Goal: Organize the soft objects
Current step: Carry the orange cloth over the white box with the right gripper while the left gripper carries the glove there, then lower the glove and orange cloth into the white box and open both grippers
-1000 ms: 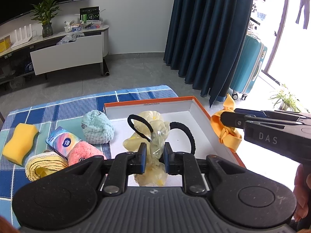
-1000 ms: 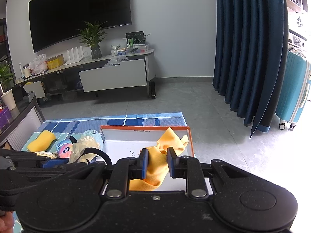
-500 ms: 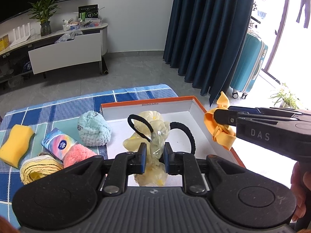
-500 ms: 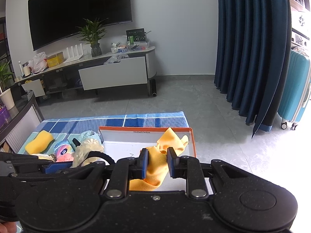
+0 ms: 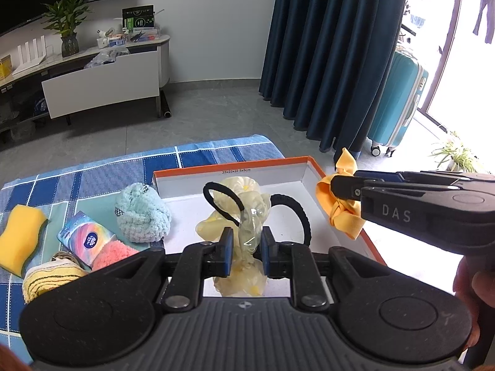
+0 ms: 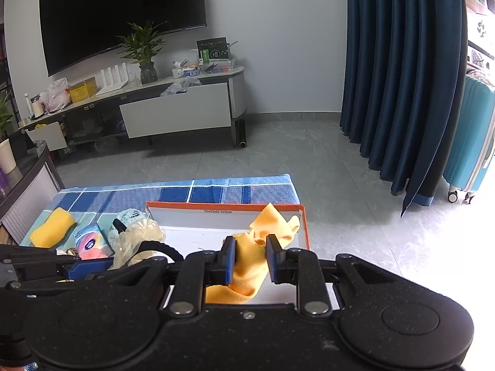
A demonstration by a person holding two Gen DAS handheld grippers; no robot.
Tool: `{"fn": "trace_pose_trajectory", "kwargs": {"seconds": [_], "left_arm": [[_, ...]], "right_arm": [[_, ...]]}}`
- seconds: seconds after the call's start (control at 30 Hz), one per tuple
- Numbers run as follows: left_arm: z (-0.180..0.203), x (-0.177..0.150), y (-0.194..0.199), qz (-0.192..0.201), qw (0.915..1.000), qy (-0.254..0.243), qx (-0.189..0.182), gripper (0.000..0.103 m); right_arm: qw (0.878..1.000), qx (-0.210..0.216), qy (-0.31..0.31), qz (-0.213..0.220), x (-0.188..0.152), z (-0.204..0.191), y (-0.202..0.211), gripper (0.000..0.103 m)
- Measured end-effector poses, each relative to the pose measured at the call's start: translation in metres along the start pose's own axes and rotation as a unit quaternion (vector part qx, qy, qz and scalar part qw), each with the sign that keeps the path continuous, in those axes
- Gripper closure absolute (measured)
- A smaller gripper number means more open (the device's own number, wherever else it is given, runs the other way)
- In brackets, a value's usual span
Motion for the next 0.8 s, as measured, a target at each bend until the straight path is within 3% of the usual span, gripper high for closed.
{"fn": "trace_pose_trajectory", "kwargs": {"seconds": [0.8], "left_arm": [[-0.002,0.007,-0.020,-0.014,0.9999,0.005,0.000,0.083]], "right_arm": [[1.000,0.005,0.001,-0.018,0.009,-0.005,-0.032,0.076]]}}
Point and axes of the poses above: each gripper's, at about its wrist camera, not at the fingertips, and y roughly against the way its jaws point, z to its right, x to its top, the point moved 5 cm from there along -y, roughly the way its jaws point, and after that the axes turned 3 degrees about -x, right-handed, at the moved point
